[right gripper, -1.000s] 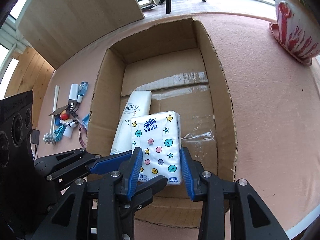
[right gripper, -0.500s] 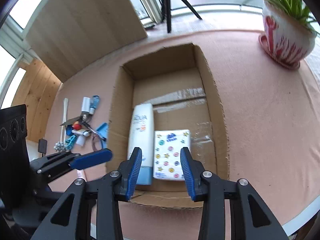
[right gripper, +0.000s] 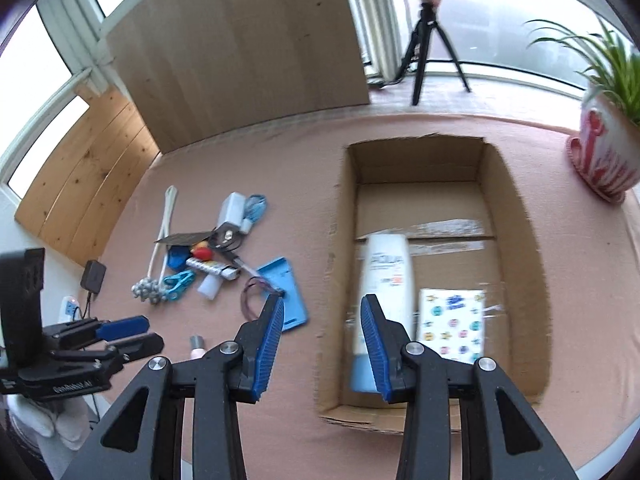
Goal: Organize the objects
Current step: 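Grasp the pink COCO bottle with the left gripper while the right grasps the purple cord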
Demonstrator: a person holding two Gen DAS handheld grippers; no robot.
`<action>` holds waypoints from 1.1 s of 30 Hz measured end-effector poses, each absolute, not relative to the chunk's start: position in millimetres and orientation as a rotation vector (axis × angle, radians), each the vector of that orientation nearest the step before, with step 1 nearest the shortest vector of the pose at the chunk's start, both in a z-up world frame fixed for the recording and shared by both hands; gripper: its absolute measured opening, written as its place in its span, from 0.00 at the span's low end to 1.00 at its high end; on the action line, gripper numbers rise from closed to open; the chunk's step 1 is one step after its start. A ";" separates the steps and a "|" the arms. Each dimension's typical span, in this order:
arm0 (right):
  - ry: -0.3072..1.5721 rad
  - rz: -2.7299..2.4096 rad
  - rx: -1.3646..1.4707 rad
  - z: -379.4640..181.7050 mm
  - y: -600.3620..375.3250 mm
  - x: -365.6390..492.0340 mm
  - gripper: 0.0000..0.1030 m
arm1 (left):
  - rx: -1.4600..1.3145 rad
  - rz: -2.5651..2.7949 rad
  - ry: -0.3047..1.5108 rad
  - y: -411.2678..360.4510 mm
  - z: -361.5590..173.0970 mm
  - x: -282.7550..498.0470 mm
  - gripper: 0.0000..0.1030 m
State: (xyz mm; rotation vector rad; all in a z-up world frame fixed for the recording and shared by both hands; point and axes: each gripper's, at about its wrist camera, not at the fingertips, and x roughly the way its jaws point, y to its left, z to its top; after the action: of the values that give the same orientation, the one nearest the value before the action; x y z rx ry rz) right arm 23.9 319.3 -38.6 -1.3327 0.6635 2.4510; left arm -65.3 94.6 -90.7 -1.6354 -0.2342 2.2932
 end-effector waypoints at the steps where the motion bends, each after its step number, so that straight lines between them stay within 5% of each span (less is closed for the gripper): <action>1: 0.670 2.459 -1.352 -40.5 314.7 18.2 0.36 | -1.651 2.288 -0.241 91.9 -98.3 -63.3 0.49; 13: 0.749 2.374 -1.707 -98.4 275.9 -49.6 0.36 | -1.745 2.224 -0.221 107.8 -142.1 -45.0 0.49; 33: 0.618 2.146 -1.733 -129.0 279.1 -75.2 0.33 | -1.747 2.224 -0.203 119.6 -155.1 -46.4 0.22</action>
State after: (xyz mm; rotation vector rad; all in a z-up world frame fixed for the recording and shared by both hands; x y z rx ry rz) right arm -75.2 279.1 -129.0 -1.7335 0.6184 2.1460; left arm -46.4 119.6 -155.1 -1.7470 -0.2033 2.2238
